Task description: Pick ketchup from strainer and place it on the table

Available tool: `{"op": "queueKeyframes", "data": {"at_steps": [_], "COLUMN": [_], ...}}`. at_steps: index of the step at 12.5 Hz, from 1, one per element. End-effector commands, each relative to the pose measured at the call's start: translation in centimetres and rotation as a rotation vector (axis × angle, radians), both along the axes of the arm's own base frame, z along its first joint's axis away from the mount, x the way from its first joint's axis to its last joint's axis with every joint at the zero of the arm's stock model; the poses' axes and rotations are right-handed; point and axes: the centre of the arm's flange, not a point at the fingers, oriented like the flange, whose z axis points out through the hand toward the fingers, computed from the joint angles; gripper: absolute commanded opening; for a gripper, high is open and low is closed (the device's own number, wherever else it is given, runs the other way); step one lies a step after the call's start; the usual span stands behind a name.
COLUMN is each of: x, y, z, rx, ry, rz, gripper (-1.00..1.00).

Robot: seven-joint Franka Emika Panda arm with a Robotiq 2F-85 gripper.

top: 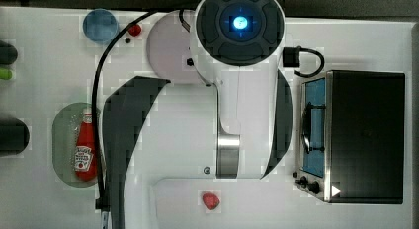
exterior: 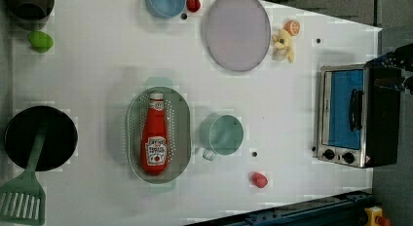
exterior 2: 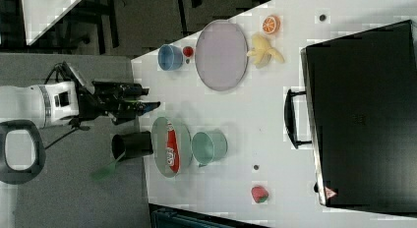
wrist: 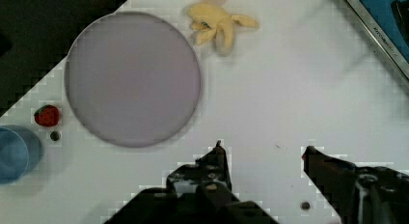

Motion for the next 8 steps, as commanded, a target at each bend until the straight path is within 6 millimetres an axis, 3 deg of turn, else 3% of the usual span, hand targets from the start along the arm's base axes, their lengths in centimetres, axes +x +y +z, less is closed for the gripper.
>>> {"op": "queueKeyframes", "data": {"at_steps": [1, 3, 5, 8], "x": [-4.1, -3.9, -3.9, -4.8], "y": [-0.7, 1.6, 6.4, 15.5], "z": [4.8, 4.5, 3.7, 2.1], "rx": [0.016, 0.018, 0.016, 0.01], "ry": [0.027, 0.03, 0.046, 0.07], "rz": [-0.037, 0.004, 0.091, 0.259], "gripper": [0.59, 0.99, 1.0, 1.0]}}
